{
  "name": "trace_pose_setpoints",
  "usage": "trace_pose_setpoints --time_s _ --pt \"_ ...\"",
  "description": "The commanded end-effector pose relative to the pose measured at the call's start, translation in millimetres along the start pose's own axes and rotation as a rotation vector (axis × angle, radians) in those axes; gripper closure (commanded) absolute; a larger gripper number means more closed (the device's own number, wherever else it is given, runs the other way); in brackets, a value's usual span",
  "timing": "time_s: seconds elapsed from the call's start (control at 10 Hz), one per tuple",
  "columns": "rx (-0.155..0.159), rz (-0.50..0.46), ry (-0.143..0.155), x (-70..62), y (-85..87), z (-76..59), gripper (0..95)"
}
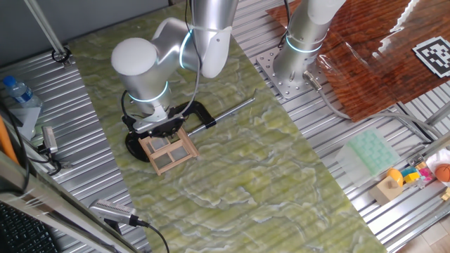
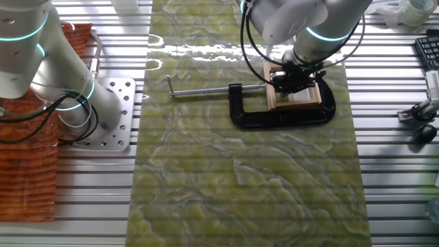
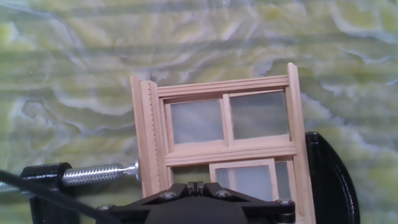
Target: Open a sliding window
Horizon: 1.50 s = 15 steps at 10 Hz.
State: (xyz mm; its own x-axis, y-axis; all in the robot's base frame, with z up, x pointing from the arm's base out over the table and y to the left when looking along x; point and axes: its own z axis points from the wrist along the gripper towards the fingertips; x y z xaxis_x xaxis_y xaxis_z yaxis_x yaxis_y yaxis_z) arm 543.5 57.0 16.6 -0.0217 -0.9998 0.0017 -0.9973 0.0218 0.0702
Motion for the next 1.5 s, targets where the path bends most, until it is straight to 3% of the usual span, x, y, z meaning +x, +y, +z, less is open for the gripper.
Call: trace_pose_setpoints --time_s 0.1,1.5 --pt "0.001 0.004 0.006 -1.5 -4.0 -0.2 95.0" --pt "0.017 0.012 0.009 -1.7 -24.1 -2.1 95.0"
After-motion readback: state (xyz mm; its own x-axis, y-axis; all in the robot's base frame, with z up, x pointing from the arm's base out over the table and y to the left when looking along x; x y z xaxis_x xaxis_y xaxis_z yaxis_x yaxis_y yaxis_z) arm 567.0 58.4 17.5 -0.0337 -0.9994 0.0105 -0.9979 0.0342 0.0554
